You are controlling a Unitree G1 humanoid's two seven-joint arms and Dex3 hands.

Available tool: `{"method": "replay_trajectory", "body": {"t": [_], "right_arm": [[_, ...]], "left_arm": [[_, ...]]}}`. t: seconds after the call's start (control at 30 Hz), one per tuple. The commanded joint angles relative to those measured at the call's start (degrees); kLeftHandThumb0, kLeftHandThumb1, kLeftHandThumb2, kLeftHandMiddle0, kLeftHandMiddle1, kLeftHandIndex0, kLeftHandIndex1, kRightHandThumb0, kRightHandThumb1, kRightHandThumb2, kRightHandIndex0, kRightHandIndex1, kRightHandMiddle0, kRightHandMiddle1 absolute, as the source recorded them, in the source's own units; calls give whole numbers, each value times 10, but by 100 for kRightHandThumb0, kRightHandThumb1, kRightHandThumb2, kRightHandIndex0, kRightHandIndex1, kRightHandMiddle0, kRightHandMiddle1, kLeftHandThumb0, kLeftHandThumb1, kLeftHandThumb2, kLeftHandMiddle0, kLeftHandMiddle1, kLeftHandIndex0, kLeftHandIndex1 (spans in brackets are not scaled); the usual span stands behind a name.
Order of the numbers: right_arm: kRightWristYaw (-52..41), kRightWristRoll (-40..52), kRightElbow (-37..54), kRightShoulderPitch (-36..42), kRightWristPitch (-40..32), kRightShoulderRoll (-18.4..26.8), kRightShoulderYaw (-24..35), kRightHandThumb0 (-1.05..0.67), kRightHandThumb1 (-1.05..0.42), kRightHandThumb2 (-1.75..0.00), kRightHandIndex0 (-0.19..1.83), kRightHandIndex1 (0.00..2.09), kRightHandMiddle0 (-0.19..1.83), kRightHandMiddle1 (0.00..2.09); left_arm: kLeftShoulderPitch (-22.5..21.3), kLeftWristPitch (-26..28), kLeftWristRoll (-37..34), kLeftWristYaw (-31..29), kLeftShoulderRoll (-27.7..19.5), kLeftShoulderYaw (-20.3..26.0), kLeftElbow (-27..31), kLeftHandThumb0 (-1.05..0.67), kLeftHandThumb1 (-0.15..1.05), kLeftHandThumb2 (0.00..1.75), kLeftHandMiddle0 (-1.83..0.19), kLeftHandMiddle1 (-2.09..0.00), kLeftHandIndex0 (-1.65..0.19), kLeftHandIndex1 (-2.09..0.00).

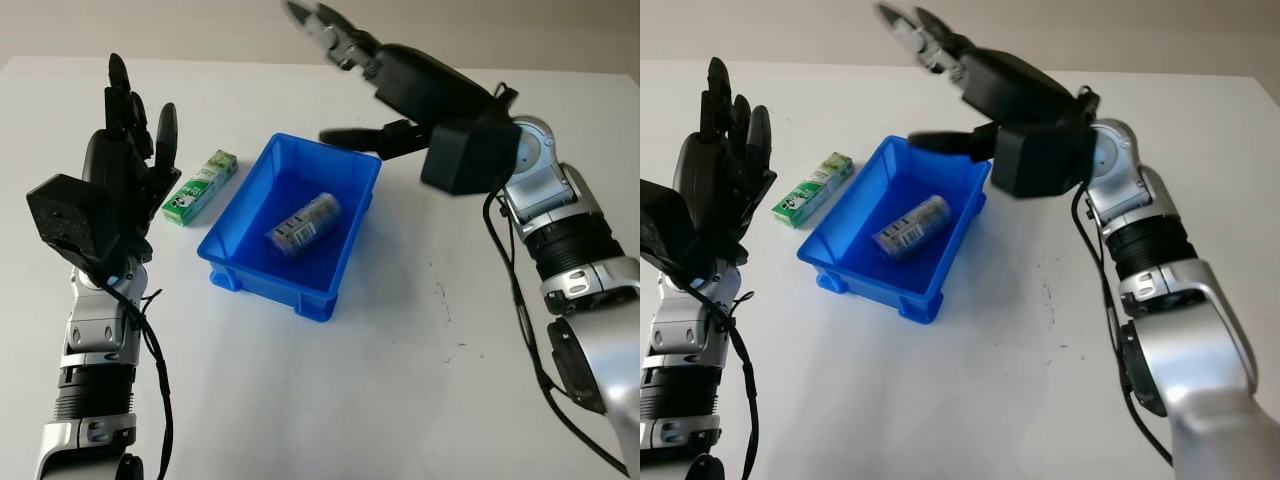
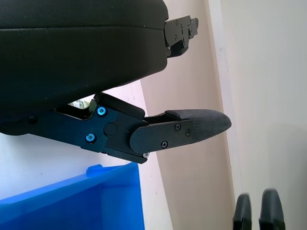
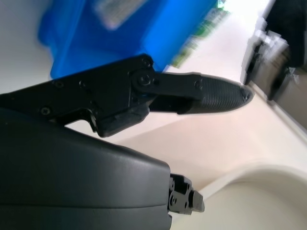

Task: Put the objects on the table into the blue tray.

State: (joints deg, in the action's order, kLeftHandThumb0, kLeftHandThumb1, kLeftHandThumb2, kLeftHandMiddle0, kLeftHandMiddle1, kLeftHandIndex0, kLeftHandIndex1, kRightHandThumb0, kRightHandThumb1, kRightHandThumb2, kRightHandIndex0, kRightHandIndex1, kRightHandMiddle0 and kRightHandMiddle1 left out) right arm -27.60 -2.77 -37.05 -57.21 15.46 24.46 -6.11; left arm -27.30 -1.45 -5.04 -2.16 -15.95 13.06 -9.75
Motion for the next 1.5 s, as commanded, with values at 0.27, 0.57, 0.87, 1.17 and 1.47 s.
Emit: {"method": "replay_trajectory", "body": {"t": [0.27, 0.57, 0.87, 1.17, 1.47], "right_arm": [[-37, 177, 162, 82, -305, -14, 110, -78, -105, -63, -19, 0, -19, 0], [-25, 192, 204, 113, -355, -13, 129, -74, -105, -64, -19, 0, -19, 0], [47, 178, 246, 152, -347, -42, 137, -77, -105, -71, -19, 0, -19, 0], [97, 152, 237, 192, -294, -83, 133, -72, -105, -78, -19, 0, -19, 0], [105, 154, 215, 216, -268, -98, 141, -71, -105, -77, -19, 0, -19, 0]], "left_arm": [[-26, 48, 51, -23, -91, -6, -15, -70, 105, 54, 16, -5, 17, -5], [-87, 75, 109, -53, -168, -29, -95, -71, 105, 45, 14, -6, 12, -6], [-134, 46, 172, -114, -229, -89, -184, -70, 105, 40, 13, -6, 12, -5], [-140, 95, 175, -134, -218, -105, -172, -68, 105, 36, 11, -6, 13, -5], [-144, 106, 187, -184, -237, -133, -175, -71, 105, 26, 13, -5, 13, -5]]}}
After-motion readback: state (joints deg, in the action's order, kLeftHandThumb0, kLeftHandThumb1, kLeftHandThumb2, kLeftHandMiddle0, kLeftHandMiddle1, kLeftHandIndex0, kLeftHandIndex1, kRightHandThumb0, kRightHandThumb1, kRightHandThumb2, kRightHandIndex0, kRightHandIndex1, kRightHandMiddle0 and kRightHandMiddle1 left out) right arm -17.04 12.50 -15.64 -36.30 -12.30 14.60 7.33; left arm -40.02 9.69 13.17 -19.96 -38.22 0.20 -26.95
